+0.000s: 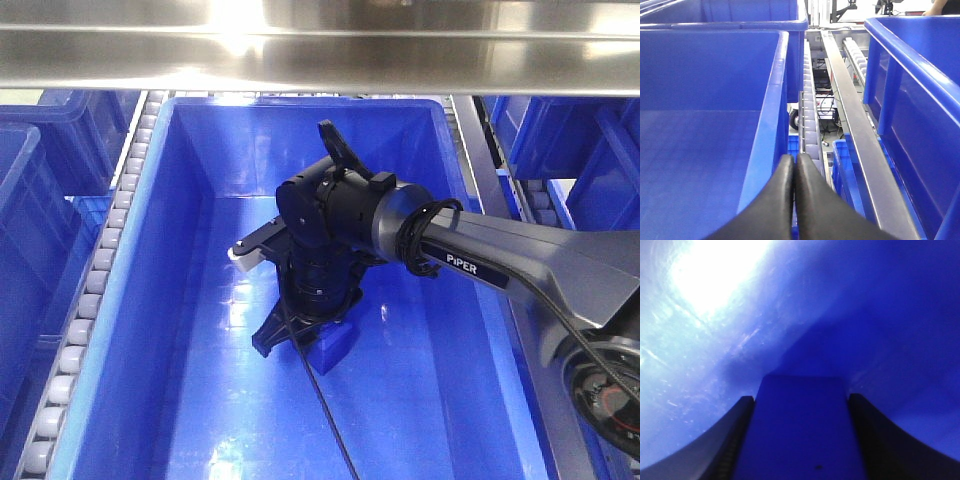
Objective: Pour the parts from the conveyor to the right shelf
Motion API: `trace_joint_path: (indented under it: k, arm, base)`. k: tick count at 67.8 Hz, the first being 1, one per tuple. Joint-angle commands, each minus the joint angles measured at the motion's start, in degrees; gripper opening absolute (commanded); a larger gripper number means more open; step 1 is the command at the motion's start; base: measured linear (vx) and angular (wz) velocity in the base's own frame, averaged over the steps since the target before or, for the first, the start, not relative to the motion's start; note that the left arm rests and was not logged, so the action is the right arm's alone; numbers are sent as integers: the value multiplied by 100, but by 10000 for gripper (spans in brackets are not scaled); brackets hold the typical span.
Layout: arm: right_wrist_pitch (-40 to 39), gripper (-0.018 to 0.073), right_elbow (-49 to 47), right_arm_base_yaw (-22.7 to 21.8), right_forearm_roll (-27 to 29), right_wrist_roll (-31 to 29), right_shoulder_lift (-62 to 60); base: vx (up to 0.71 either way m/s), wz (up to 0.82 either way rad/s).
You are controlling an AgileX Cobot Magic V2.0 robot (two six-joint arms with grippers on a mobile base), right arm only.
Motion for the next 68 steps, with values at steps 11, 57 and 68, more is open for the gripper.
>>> trace_joint_path:
  k: [11,57,68]
  arm:
    - [-7,271,-153,-32,-36,-11,-215]
    - [268,468,-331,-32,389,-4,-1020]
    - [417,215,-293,-32,394,80,-1452]
  base:
    - [0,0]
    - [0,0]
    - [0,0]
